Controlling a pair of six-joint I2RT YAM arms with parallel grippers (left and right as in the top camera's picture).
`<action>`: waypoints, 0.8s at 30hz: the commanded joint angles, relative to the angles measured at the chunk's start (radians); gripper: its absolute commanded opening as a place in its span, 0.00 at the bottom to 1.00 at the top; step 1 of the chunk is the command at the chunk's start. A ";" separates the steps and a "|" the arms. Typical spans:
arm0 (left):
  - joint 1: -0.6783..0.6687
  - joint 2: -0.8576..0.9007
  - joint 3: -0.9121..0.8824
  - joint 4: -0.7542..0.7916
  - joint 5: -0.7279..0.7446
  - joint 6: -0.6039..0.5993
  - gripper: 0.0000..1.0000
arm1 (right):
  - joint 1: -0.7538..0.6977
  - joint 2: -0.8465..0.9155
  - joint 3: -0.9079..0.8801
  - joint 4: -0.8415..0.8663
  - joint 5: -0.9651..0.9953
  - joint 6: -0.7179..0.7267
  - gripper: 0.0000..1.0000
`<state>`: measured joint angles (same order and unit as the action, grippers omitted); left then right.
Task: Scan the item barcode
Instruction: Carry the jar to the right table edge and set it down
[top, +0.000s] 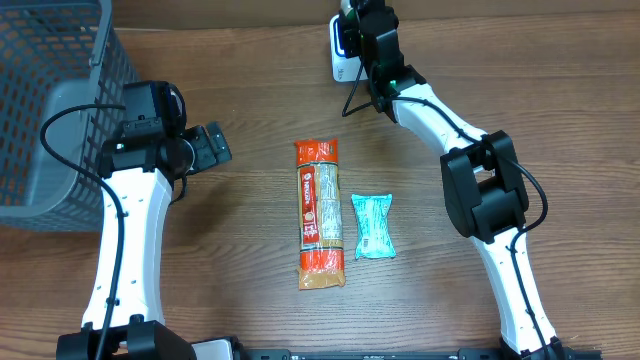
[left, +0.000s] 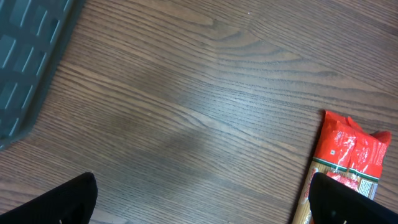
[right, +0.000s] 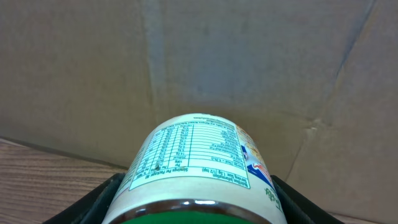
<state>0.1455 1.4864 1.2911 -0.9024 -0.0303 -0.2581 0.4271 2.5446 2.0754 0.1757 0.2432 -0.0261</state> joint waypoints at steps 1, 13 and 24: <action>-0.002 0.000 0.005 0.000 0.004 0.011 1.00 | 0.008 -0.071 0.021 -0.005 0.002 0.000 0.38; -0.002 0.000 0.005 0.000 0.004 0.011 1.00 | -0.014 -0.500 0.021 -0.512 0.003 0.005 0.38; -0.002 0.000 0.005 0.000 0.004 0.011 1.00 | -0.308 -0.678 0.018 -1.253 0.002 0.203 0.38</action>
<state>0.1455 1.4864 1.2911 -0.9024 -0.0303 -0.2581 0.2077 1.8294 2.1021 -1.0252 0.2333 0.1081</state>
